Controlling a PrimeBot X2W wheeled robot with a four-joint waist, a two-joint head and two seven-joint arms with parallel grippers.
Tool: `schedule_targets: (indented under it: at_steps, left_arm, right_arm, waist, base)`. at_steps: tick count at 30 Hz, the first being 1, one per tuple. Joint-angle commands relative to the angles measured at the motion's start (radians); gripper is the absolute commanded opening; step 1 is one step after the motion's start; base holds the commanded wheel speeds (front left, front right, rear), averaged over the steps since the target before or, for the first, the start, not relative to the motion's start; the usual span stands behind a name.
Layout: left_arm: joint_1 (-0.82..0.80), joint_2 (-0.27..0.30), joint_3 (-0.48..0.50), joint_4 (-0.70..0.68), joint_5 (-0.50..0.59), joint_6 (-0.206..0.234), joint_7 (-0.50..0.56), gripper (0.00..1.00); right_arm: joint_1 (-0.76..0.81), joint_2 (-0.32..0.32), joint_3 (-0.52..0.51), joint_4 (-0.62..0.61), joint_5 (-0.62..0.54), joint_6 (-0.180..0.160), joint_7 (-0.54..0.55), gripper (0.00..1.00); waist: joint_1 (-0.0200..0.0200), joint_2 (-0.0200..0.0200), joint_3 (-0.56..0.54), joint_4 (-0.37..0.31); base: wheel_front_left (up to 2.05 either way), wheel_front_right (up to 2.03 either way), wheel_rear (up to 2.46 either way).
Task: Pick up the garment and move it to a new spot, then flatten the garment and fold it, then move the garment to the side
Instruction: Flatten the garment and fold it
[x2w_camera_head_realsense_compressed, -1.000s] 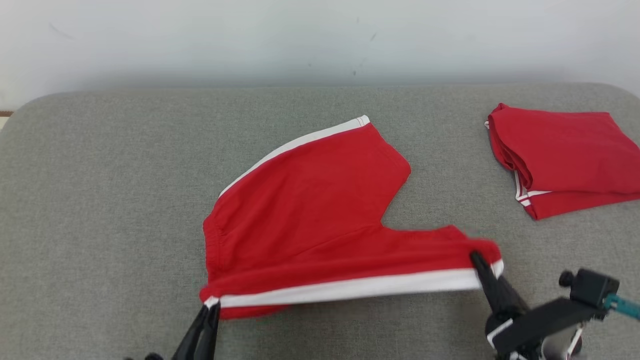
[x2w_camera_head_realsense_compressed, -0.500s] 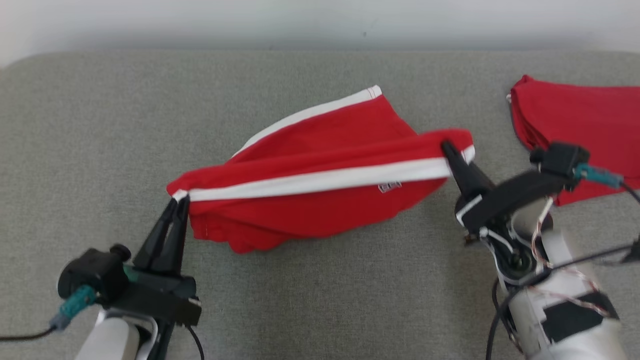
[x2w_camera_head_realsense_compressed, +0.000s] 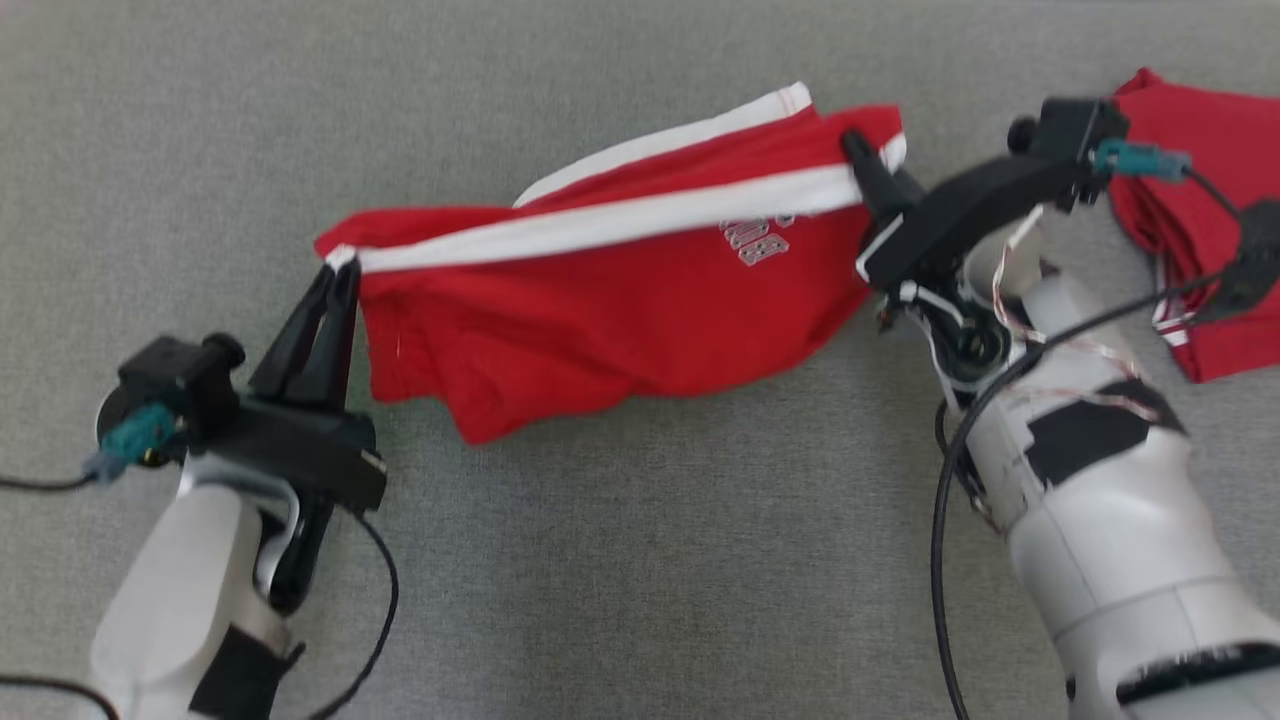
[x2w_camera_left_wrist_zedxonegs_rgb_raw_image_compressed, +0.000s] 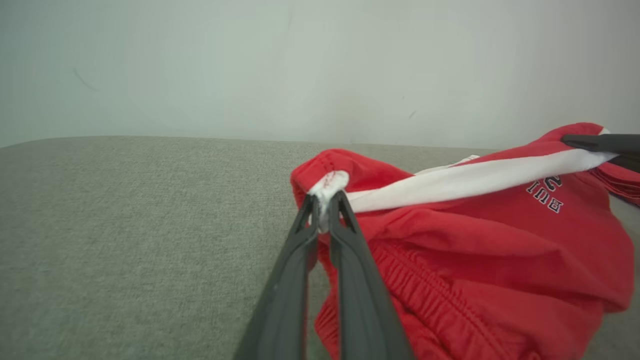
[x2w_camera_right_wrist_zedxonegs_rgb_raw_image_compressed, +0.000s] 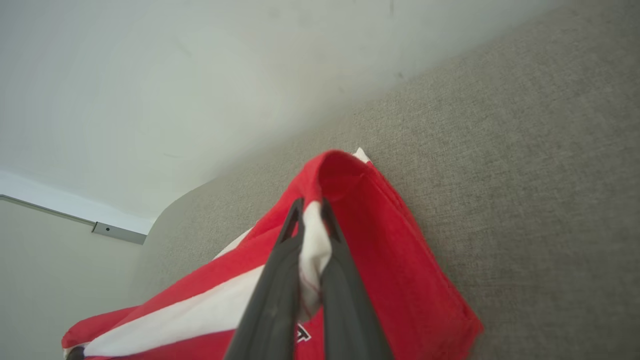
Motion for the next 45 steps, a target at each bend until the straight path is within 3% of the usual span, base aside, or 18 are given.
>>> schedule_targets:
  at_steps: [1,8,10,11,12,22,34,39,45]
  left_arm:
    - [-0.063,-0.006,-0.008,0.061,-0.002,-0.011,-0.005,0.00]
    - [-0.157,-0.028,-0.025,0.161,-0.010,-0.024,-0.009,0.00]
    - [-0.180,-0.037,-0.024,0.183,-0.011,-0.023,-0.010,0.00]
    - [-0.189,-0.040,-0.024,0.190,-0.007,-0.025,-0.010,0.49]
    - [-0.195,-0.042,-0.022,0.197,-0.003,-0.026,-0.011,1.00]
    - [-0.098,-0.053,0.055,0.113,0.042,-0.027,-0.010,1.00]
    - [0.166,-0.112,0.155,-0.103,0.092,-0.011,-0.010,1.00]
    - [0.224,-0.133,0.165,-0.125,0.101,-0.014,-0.010,1.00]
    - [0.213,-0.142,0.156,-0.080,0.113,-0.022,-0.010,1.00]
  right_arm:
    - [-0.081,0.005,0.015,0.077,-0.014,-0.001,-0.037,0.00]
    - [-0.210,0.013,0.041,0.219,-0.030,-0.001,-0.095,0.00]
    - [-0.242,0.018,0.054,0.250,-0.035,-0.001,-0.118,0.40]
    - [-0.252,0.020,0.060,0.265,-0.033,-0.001,-0.127,1.00]
    - [-0.259,0.022,0.066,0.278,-0.028,-0.001,-0.133,1.00]
    - [-0.227,-0.005,0.156,0.292,0.028,-0.001,-0.204,1.00]
    - [-0.042,-0.141,0.311,0.143,0.105,-0.001,-0.277,1.00]
    - [0.017,-0.183,0.355,0.120,0.121,-0.001,-0.287,1.00]
    - [0.029,-0.186,0.390,0.136,0.125,-0.001,-0.288,1.00]
  waist:
    - [-0.0003,-0.0002,0.052,0.022]
    - [-0.0003,-0.0002,0.099,0.034]
    - [-0.0003,-0.0002,0.106,0.037]
    - [-0.0003,-0.0002,0.108,0.038]
    - [-0.0003,-0.0002,0.109,0.039]
    - [-0.0003,-0.0002,0.064,0.036]
    - [-0.0003,-0.0002,-0.025,0.035]
    - [-0.0003,-0.0002,-0.035,0.024]
    - [-0.0003,-0.0002,-0.016,0.005]
  base:
    - [0.00,0.00,0.00]
    - [0.00,0.00,0.00]
    - [0.00,0.00,0.00]
    - [0.00,0.00,0.00]
    - [0.00,0.00,0.00]
    - [0.00,0.00,0.00]
    - [0.00,0.00,0.00]
    - [0.00,0.00,0.00]
    - [0.00,0.00,0.00]
